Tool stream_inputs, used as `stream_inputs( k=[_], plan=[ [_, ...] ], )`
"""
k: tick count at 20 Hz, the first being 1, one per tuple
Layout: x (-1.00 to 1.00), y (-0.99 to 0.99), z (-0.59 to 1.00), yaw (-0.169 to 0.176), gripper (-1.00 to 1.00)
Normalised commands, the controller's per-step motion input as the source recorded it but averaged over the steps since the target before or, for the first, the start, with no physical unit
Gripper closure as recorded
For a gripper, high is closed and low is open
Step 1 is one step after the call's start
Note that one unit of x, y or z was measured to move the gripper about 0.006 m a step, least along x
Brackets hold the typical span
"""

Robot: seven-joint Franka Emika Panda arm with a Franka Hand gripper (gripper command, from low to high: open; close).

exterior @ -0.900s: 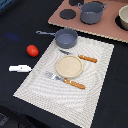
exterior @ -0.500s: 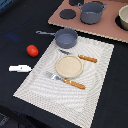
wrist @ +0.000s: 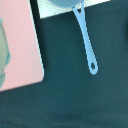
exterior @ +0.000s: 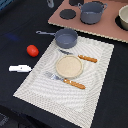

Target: Place the pan onto the stove and place the fish and sausage into the pan.

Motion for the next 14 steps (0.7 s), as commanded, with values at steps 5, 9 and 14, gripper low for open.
stream_inputs(
  k=[5,9,14],
  plan=[
    [0.19,-0.27,-0.58,-0.08,-1.0],
    [0.12,-0.22,-0.54,-0.081,-1.0],
    [0.23,-0.05,-0.41,-0.077,-1.0]
  ],
)
